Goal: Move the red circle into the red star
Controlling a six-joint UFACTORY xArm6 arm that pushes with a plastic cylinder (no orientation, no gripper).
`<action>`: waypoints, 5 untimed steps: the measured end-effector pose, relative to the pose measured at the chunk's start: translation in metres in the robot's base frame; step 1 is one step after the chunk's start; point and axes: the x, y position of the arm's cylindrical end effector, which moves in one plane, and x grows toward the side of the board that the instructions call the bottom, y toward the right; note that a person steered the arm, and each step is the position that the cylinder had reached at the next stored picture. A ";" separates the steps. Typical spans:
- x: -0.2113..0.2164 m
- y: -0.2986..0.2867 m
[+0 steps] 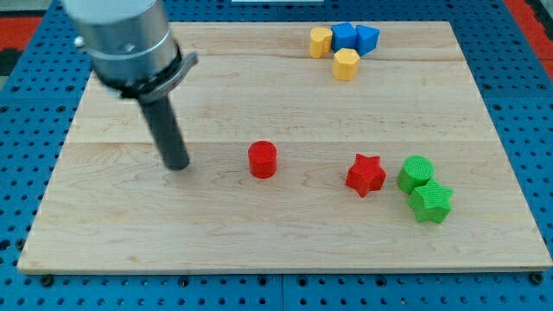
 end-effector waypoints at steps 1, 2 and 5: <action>0.000 0.088; 0.011 0.109; 0.033 0.225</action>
